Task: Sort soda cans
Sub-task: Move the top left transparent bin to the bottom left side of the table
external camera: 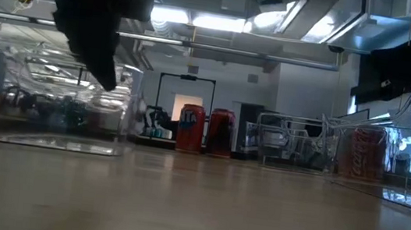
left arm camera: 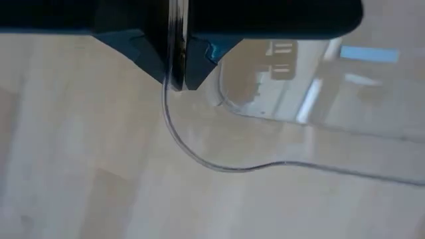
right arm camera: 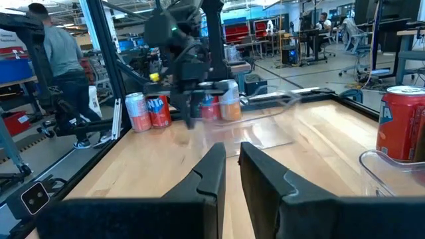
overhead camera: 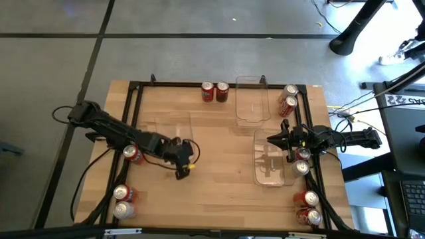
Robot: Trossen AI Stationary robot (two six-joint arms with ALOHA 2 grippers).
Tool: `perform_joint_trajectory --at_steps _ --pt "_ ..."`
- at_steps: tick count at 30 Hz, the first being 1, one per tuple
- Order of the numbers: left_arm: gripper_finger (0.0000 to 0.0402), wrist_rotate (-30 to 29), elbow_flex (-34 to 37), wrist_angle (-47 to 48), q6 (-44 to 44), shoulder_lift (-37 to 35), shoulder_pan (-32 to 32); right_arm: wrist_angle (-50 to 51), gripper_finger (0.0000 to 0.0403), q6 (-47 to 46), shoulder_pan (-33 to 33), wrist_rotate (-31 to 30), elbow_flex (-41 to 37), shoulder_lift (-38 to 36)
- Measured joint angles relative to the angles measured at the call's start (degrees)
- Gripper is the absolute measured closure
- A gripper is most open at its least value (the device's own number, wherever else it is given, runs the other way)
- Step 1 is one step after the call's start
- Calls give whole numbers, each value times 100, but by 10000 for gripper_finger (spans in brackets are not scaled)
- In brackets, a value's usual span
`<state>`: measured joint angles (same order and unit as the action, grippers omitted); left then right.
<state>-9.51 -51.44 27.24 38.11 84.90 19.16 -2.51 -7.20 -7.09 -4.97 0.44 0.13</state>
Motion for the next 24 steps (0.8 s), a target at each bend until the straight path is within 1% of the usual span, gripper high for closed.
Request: perform_joint_trajectory --at_steps 7,13,16,20,24 --pt "386 70 28 -805 983 103 891 1 354 0 -2 0 -1 1" --pt "386 30 28 -1157 1527 125 1565 3 354 0 -1 0 1 1" --pt "383 35 28 -1539 1602 242 1818 3 354 0 -1 0 0 1" --pt "374 43 30 -2127 1499 577 2110 13 354 0 0 2 0 1" --pt "371 56 18 -2198 1580 733 2216 31 354 0 -2 0 0 1"
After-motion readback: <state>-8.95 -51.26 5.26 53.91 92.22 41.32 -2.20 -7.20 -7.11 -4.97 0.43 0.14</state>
